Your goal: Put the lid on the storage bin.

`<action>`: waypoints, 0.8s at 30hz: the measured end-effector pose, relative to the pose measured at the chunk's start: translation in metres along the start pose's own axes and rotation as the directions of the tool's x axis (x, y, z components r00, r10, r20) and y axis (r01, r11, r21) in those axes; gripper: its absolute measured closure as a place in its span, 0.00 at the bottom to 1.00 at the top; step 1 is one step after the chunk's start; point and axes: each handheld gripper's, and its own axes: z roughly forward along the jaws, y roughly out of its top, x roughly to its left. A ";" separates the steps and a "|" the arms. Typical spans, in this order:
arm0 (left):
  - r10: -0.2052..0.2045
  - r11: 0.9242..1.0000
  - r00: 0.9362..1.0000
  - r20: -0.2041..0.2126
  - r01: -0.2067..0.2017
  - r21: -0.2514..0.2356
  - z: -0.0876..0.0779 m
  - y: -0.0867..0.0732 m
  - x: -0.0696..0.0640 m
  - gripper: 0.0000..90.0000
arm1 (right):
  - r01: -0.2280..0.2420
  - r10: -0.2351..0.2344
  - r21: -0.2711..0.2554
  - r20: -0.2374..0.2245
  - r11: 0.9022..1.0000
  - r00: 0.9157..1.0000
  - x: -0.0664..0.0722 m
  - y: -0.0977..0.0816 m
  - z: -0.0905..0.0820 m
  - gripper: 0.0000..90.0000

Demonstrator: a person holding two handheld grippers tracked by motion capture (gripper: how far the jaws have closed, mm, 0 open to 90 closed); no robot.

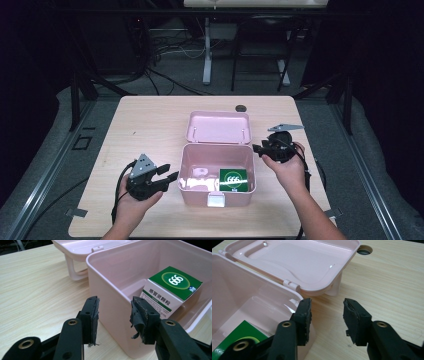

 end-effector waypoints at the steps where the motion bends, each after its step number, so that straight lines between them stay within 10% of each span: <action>1: 0.002 1.000 1.000 -0.003 -0.002 0.000 0.000 0.002 -0.001 0.63 | -0.001 0.001 0.011 0.000 1.000 1.000 0.000 0.002 -0.001 0.66; 24: -0.016 1.000 0.999 0.045 0.015 0.018 0.013 0.032 0.002 0.66 | 0.028 -0.031 0.066 0.044 0.997 0.999 -0.004 0.055 -0.012 0.64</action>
